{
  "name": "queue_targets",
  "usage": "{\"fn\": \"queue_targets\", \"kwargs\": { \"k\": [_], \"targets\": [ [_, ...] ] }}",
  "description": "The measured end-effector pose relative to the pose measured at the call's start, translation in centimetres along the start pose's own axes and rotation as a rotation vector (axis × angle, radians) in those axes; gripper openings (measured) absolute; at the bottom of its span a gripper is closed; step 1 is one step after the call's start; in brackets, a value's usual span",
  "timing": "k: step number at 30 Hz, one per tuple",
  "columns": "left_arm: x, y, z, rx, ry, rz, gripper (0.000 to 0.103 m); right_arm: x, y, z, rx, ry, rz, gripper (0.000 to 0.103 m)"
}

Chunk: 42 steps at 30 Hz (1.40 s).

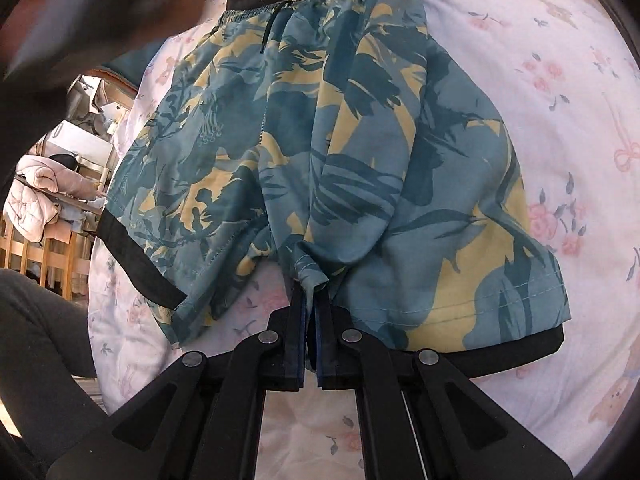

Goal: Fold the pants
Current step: 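Grasp one leg hem of the shorts with the right gripper, then lift the hem with the right gripper while the left gripper grasps the other hem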

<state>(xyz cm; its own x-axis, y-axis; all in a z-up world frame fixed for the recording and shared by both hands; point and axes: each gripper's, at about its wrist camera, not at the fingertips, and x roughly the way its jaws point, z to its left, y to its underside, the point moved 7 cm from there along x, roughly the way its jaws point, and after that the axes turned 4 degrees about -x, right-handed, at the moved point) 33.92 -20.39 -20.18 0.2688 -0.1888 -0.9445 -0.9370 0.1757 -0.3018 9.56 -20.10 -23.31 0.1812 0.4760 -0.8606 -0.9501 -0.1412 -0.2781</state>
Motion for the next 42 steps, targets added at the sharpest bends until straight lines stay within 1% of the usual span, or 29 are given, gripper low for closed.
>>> {"fn": "queue_targets", "kwargs": {
  "k": [1, 2, 3, 4, 5, 6, 8, 10, 11, 13, 14, 15, 18, 19, 20, 21, 24, 25, 28, 31, 32, 33, 34, 35, 36, 37, 39, 41, 42],
  "targets": [
    [1.1, -0.2, -0.7, 0.019, -0.001, 0.021, 0.058, 0.1, -0.1, 0.2, -0.002, 0.0, 0.002, 0.003],
    [2.2, -0.2, -1.1, 0.053, -0.021, 0.05, 0.032, 0.2, -0.3, 0.2, -0.003, -0.001, 0.003, 0.003],
    [2.9, -0.2, -1.0, 0.081, -0.047, 0.071, 0.001, 0.0, -0.3, 0.3, -0.008, -0.005, -0.001, 0.003],
    [3.2, -0.1, -0.8, 0.104, -0.07, 0.086, 0.002, 0.3, -0.8, 0.5, -0.013, -0.005, -0.002, 0.003],
    [2.9, -0.2, -0.4, 0.103, -0.067, 0.076, 0.001, -0.1, -0.9, 0.7, -0.02, -0.008, -0.011, 0.003],
    [1.9, -0.4, 0.1, 0.102, -0.043, 0.055, 0.001, -0.7, -1.1, 1.1, -0.032, -0.015, -0.03, 0.003],
    [-0.5, -0.8, 1.4, 0.113, -0.033, 0.007, 0.001, -2.1, -1.6, 2.3, -0.047, -0.048, -0.085, 0.003],
    [-3.5, -1.2, 3.0, 0.136, -0.01, -0.027, 0.0, -4.5, -2.2, 4.7, -0.074, -0.12, -0.168, 0.003],
    [-4.9, -1.4, 4.0, 0.143, -0.001, -0.039, 0.0, -5.7, -2.5, 6.3, -0.114, -0.151, -0.21, 0.003],
    [-8.0, -1.7, 6.5, 0.158, 0.004, -0.054, 0.0, -7.4, -3.2, 9.3, -0.172, -0.195, -0.26, 0.003],
    [-9.0, -1.6, 7.3, 0.168, -0.002, -0.06, 0.0, -7.8, -3.6, 10.6, -0.189, -0.211, -0.274, 0.003],
    [-10.4, -1.7, 9.1, 0.174, -0.039, -0.075, 0.0, -8.2, -4.3, 12.4, -0.207, -0.236, -0.29, 0.003],
    [-11.9, -1.8, 12.5, 0.174, -0.098, -0.073, 0.0, -7.8, -6.0, 16.2, -0.238, -0.294, -0.302, 0.003],
    [-12.2, -1.5, 13.7, 0.178, -0.123, -0.081, 0.0, -7.3, -6.7, 18.0, -0.259, -0.309, -0.308, 0.003],
    [-12.4, -1.3, 15.0, 0.174, -0.142, -0.081, 0.0, -6.9, -7.0, 18.9, -0.268, -0.316, -0.304, 0.003],
    [-12.1, -1.3, 16.7, 0.169, -0.167, -0.07, 0.0, -6.0, -7.5, 20.0, -0.275, -0.325, -0.294, 0.003],
    [-10.2, -0.9, 20.1, 0.192, -0.234, -0.036, 0.0, -3.1, -9.3, 22.8, -0.264, -0.354, -0.27, 0.003],
    [-9.5, -0.8, 21.5, 0.18, -0.26, -0.024, 0.0, -2.4, -9.9, 23.3, -0.261, -0.355, -0.262, 0.003],
    [-6.7, -0.6, 24.7, 0.096, -0.277, 0.009, 0.001, 0.7, -11.4, 24.6, -0.25, -0.347, -0.217, 0.003],
    [-4.7, -0.4, 27.1, 0.039, -0.297, 0.025, 0.004, 3.0, -12.5, 25.3, -0.246, -0.317, -0.186, 0.003],
    [-4.3, -0.4, 27.5, 0.028, -0.284, 0.028, 0.012, 3.4, -12.8, 25.3, -0.237, -0.312, -0.177, 0.003],
    [-4.1, -0.1, 28.1, 0.019, -0.275, 0.033, 0.034, 3.7, -13.1, 25.5, -0.235, -0.3, -0.171, 0.003],
    [-4.2, 0.0, 28.7, 0.009, -0.261, 0.02, 0.047, 4.1, -13.4, 25.6, -0.237, -0.284, -0.163, 0.003],
    [-4.9, 0.1, 28.9, 0.005, -0.236, -0.009, 0.068, 4.4, -13.5, 25.7, -0.242, -0.274, -0.156, 0.003],
    [-5.8, 0.2, 29.2, 0.01, -0.212, -0.041, 0.082, 4.9, -13.6, 26.0, -0.249, -0.259, -0.15, 0.003],
    [-7.0, 0.4, 29.7, 0.016, -0.202, -0.066, 0.085, 5.3, -13.7, 26.0, -0.252, -0.25, -0.145, 0.003],
    [-9.3, 1.3, 30.6, 0.022, -0.17, -0.092, 0.085, 6.0, -13.7, 26.0, -0.253, -0.241, -0.123, 0.003],
    [-11.7, 2.9, 32.0, 0.016, -0.152, -0.107, 0.085, 6.8, -12.7, 27.1, -0.259, -0.224, -0.115, 0.003],
    [-13.0, 3.9, 32.8, 0.008, -0.129, -0.118, 0.085, 7.1, -12.7, 27.4, -0.257, -0.222, -0.114, 0.003]
  ]
}}
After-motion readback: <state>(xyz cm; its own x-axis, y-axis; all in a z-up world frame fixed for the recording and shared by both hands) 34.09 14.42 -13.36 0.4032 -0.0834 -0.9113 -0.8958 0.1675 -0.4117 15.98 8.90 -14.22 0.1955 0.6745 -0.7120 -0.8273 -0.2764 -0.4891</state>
